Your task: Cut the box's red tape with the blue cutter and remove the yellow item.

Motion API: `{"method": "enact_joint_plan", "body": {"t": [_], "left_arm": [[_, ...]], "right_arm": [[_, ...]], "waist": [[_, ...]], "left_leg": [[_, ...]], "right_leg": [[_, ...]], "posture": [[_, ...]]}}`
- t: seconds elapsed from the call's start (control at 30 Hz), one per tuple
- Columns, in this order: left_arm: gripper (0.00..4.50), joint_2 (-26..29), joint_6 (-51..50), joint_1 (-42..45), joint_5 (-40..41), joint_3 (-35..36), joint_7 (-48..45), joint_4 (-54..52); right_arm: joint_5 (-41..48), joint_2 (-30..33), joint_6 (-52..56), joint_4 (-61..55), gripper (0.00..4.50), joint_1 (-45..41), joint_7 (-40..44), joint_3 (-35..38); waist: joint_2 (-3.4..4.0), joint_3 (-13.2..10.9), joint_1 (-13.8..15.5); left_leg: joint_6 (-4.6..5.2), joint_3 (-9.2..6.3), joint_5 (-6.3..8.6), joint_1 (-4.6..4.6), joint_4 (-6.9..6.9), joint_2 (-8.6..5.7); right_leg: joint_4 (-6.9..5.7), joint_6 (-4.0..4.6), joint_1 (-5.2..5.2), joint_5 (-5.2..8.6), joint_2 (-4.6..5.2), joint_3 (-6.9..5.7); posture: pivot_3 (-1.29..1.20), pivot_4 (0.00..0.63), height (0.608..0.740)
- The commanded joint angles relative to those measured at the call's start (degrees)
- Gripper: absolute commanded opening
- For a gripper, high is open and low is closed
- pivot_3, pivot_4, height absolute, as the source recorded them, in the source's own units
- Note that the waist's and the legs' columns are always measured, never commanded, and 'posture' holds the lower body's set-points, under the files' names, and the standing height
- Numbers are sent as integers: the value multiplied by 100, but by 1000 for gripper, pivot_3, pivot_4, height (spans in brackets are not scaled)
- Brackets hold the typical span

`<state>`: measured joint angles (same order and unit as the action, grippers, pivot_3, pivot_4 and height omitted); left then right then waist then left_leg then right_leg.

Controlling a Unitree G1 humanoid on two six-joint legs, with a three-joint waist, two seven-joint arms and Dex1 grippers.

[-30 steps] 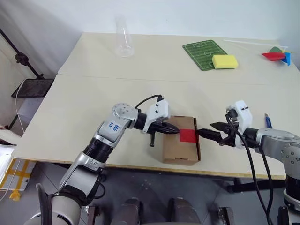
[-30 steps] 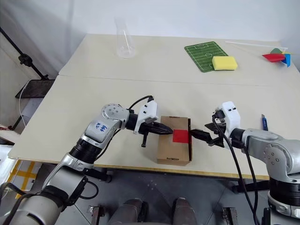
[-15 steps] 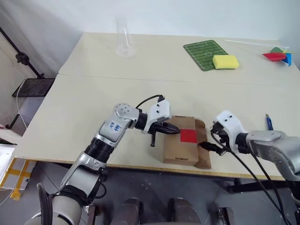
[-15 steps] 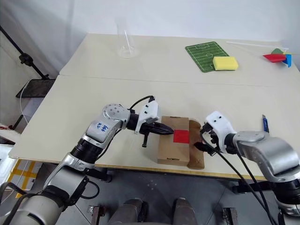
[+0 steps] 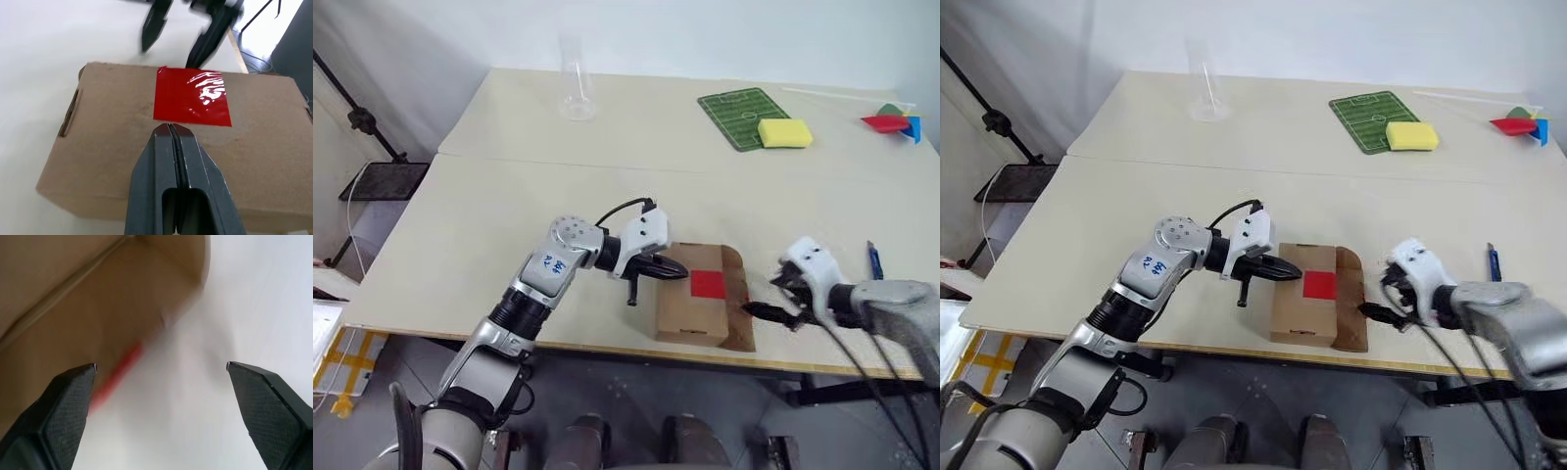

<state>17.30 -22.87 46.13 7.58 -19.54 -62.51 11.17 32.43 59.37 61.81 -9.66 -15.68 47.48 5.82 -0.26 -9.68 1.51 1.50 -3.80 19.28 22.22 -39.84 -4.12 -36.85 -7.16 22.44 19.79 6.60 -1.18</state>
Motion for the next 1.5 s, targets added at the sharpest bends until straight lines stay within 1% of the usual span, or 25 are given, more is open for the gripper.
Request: {"method": "enact_joint_plan", "body": {"t": [0.03,0.13,0.23,0.37,0.4,0.5,0.6,0.7,0.83,1.03,1.33,1.43,1.5], "left_arm": [[0,52,-93,-139,-9,-17,62,-212],[0,48,-116,-147,-9,-22,84,-255],[0,50,-138,-156,-5,-7,112,-298],[0,89,-172,-195,4,10,128,-365],[0,100,-177,-204,6,13,126,-380],[0,145,-234,-259,15,25,141,-490],[0,224,-273,-316,6,39,160,-575],[0,246,-278,-326,11,40,179,-595],[0,253,-284,-344,2,48,227,-624],[0,277,-309,-408,16,56,281,-690],[0,351,-296,-439,18,106,314,-701],[0,378,-287,-452,17,107,299,-701],[0,388,-277,-450,14,99,287,-699]], "right_arm": [[608,-260,540,565,4454,-562,451,230],[484,-353,618,957,4454,-957,652,-176],[206,-509,615,1241,4454,-1415,664,-740],[108,-681,721,1499,4454,-1780,781,-1069],[55,-715,687,1579,4288,-1827,803,-1129],[55,-816,715,1746,3584,-1948,968,-1228],[233,-1054,1088,1762,2564,-2191,1056,-1245],[157,-1129,1203,1869,1561,-2263,1109,-1380],[149,-1285,1545,2158,286,-2446,1032,-1366],[145,-1605,1816,2755,286,-2649,1015,-1263],[443,-2169,2593,3082,286,-2761,860,-604],[464,-2218,2661,3036,286,-2734,829,-582],[416,-2210,2552,3026,286,-2703,865,-730]], "waist": [[0,0,-41],[6,-4,-33],[7,-4,-17],[6,-4,-20],[6,-4,-18],[6,-4,-28],[7,-4,-50],[7,-4,-37],[7,-4,-18],[7,-3,-36],[8,-3,-158],[8,-3,-163],[8,-3,-160]], "left_leg": [[-1,0,0,0,2,6],[-18,6,-9,-2,11,22],[-32,6,-17,-1,24,27],[-32,5,-17,-2,23,26],[-32,5,-17,-2,23,26],[-32,5,-17,-1,24,26],[-35,5,-19,-2,27,31],[-38,5,-20,-1,29,31],[-38,5,-20,0,29,27],[-39,5,-21,-2,30,30],[-44,5,-24,-4,33,35],[-45,5,-24,-5,39,35],[-45,5,-24,-4,40,35]], "right_leg": [[0,0,-1,0,4,0],[6,0,1,0,2,-1],[8,0,12,0,-2,-2],[9,0,11,0,-2,-2],[9,0,11,0,-2,-2],[7,0,10,0,-2,-2],[6,0,12,0,-5,-3],[3,0,15,0,-5,-3],[3,0,15,0,-2,-3],[3,0,15,0,-3,-3],[-2,1,15,0,-6,-4],[-4,1,18,0,-6,-4],[-4,1,19,0,-6,-4]], "posture": [[0,150,740],[0,150,740],[0,150,740],[0,150,740],[0,150,740],[0,150,740],[0,150,740],[0,150,740],[0,150,740],[0,150,740],[0,150,740],[0,150,740],[0,150,740]]}}
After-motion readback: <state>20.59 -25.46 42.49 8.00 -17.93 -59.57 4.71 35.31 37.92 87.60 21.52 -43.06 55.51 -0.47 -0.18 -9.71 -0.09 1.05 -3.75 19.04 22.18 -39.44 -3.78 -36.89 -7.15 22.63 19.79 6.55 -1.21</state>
